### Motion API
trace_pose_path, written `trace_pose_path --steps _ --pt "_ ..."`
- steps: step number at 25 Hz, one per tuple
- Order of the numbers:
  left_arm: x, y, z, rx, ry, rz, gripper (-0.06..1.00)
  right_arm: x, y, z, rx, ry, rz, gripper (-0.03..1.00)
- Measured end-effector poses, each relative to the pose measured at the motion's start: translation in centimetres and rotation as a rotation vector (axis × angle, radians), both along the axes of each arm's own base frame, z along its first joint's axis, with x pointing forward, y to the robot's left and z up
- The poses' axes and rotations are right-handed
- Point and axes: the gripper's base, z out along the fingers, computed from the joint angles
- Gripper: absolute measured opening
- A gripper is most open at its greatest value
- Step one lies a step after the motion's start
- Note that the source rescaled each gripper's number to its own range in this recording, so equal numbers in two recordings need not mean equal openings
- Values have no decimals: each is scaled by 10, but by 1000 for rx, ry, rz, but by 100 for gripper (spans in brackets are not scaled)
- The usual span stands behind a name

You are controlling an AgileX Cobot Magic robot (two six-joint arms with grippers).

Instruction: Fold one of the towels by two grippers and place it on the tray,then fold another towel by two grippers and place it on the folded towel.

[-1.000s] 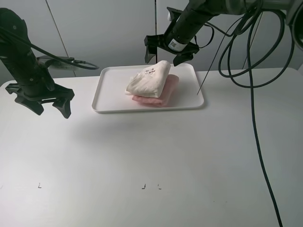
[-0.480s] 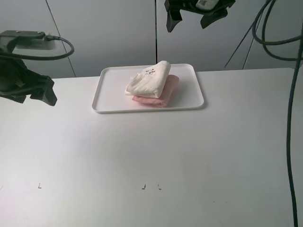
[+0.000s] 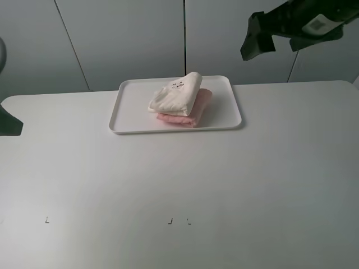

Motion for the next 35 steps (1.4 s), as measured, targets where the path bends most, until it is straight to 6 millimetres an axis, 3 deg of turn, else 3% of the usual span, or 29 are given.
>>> trace_pose_path --steps 6,11,18,23,30,35 --pt "-43 10 19 1 -50 8 97 -75 -30 -11 23 -39 -11 100" --pt "-81 18 30 -12 -119 15 99 -134 -54 -8 59 -125 -10 100" --pt "-128 28 34 -36 -204 22 99 -198 -79 -8 106 -236 -11 100" --pt "-153 32 31 -67 -287 17 99 -225 -90 -12 120 -255 -15 100" --pt "-174 32 1 -114 -338 -4 99 -249 -101 -15 112 -299 -14 100" --pt "-176 31 -5 -119 -347 -21 99 -264 -107 -15 138 -380 -8 100"
